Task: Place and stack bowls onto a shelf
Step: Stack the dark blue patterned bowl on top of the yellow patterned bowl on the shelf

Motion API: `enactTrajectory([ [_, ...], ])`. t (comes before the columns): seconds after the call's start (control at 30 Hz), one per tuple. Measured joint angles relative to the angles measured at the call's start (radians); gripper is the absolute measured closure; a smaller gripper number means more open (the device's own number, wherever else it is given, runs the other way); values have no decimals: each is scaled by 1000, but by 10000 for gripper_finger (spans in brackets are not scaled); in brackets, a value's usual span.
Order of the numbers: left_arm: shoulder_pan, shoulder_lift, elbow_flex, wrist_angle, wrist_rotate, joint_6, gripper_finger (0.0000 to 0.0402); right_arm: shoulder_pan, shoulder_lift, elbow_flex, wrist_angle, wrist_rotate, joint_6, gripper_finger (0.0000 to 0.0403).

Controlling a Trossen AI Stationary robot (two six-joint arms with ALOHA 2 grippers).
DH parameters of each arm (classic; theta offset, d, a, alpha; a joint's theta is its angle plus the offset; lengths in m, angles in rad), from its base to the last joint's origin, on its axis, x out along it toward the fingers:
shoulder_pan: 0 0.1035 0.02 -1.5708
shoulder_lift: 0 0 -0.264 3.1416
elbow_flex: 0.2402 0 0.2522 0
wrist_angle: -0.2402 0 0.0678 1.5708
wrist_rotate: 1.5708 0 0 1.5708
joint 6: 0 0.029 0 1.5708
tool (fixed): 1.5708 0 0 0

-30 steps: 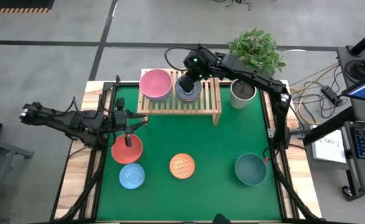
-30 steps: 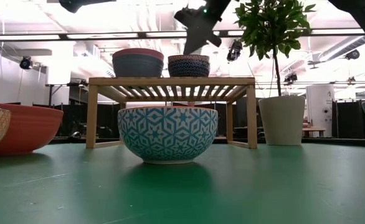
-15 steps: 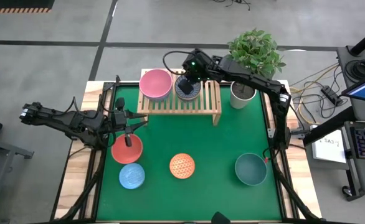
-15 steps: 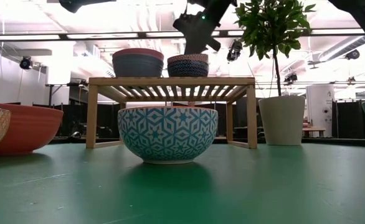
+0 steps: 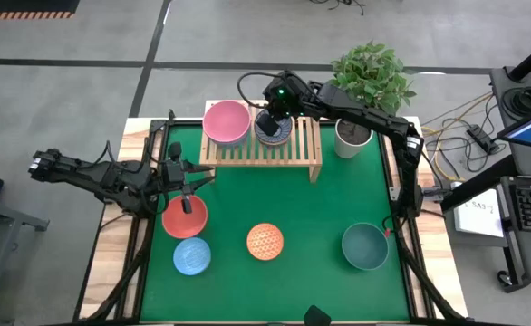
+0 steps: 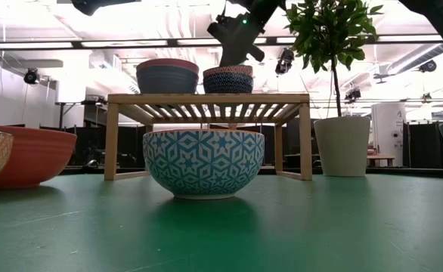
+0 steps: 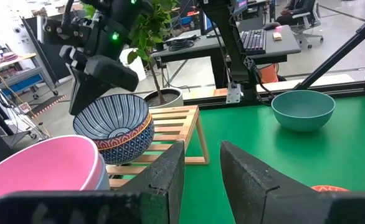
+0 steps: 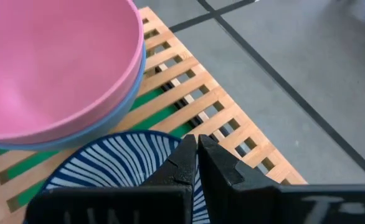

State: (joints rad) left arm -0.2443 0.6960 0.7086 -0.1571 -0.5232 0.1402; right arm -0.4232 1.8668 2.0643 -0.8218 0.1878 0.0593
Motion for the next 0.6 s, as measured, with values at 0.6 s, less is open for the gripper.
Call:
enactTrajectory([
  [0.6,0,0,0,-8,0,0,315,30,-40,-62,24,67,-41,394],
])
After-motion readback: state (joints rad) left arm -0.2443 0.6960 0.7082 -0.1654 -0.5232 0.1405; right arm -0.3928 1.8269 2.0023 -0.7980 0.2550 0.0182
